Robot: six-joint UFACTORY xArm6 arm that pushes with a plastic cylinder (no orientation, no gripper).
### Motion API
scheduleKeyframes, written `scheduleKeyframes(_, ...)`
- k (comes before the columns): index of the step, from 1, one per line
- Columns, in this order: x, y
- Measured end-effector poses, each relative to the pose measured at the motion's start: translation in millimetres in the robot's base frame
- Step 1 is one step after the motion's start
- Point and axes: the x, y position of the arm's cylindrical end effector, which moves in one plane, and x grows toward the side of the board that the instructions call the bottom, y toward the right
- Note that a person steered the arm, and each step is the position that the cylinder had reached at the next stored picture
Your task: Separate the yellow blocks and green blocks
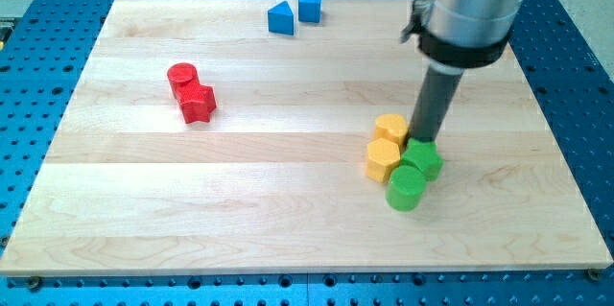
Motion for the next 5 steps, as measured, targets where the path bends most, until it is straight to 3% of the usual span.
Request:
scheduleKeyframes(1, 37, -11)
scheduleKeyframes(4, 104, 65)
scheduleKeyframes(5, 119, 28)
